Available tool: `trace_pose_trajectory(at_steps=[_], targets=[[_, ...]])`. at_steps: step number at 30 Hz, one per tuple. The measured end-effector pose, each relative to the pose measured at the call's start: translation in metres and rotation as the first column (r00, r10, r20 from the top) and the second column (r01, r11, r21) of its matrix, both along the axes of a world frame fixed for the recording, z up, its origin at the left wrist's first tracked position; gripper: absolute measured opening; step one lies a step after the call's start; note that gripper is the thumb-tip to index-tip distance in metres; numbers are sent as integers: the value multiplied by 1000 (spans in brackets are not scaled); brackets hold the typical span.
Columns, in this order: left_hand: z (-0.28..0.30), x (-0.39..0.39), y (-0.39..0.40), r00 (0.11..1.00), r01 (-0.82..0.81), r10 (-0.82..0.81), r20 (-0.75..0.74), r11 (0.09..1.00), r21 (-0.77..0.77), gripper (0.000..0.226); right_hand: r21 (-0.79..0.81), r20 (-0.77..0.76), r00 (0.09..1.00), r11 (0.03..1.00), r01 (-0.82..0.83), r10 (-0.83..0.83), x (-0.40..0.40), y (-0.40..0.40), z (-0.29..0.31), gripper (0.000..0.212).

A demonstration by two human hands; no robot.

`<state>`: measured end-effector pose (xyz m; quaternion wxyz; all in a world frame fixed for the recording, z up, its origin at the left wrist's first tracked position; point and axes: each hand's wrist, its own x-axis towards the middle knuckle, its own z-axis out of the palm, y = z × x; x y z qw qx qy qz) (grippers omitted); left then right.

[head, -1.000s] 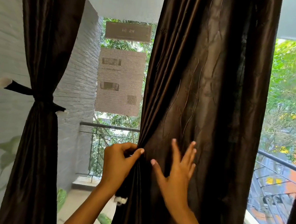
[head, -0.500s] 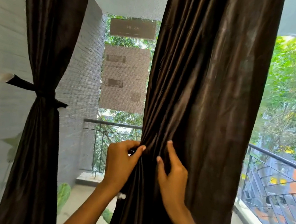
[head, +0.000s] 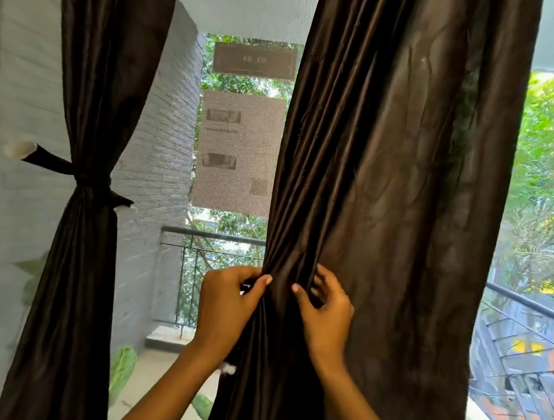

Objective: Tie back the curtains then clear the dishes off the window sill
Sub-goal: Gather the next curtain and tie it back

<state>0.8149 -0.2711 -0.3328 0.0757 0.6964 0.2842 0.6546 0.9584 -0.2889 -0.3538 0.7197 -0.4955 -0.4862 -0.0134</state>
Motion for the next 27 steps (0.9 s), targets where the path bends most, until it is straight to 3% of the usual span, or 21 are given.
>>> trace_pose_trajectory(at_steps=[3, 6, 13, 20, 22, 25, 27], targets=[[0, -4, -5, 1000, -29, 29, -11, 999, 21, 10, 118, 135, 970, 976, 185, -200, -11, -13, -11, 38], [-3, -5, -5, 997, -60, 61, -42, 997, 40, 11, 185, 255, 948, 972, 147, -192, -17, -23, -19, 39], [-5, 0, -12, 997, 71, -70, -24, 997, 37, 8, -8, 470, 878, 994, 107, -91, -25, -35, -29, 69], [-1, 2, -17, 993, 117, -117, -9, 993, -15, 11, -80, 569, 822, 993, 91, -29, -31, -43, -27, 51], [2, 2, -13, 996, 86, -87, -19, 996, -28, 8, -2, 595, 793, 987, 163, -129, -28, -45, -25, 47], [3, 3, -9, 997, 67, -68, -22, 996, -64, 9, 113, 464, 779, 901, 419, -421, -21, -46, -19, 52], [2, 3, -10, 996, 83, -84, -13, 994, -66, 9, 39, 287, 828, 870, 492, -481, -16, -48, -11, 78]])
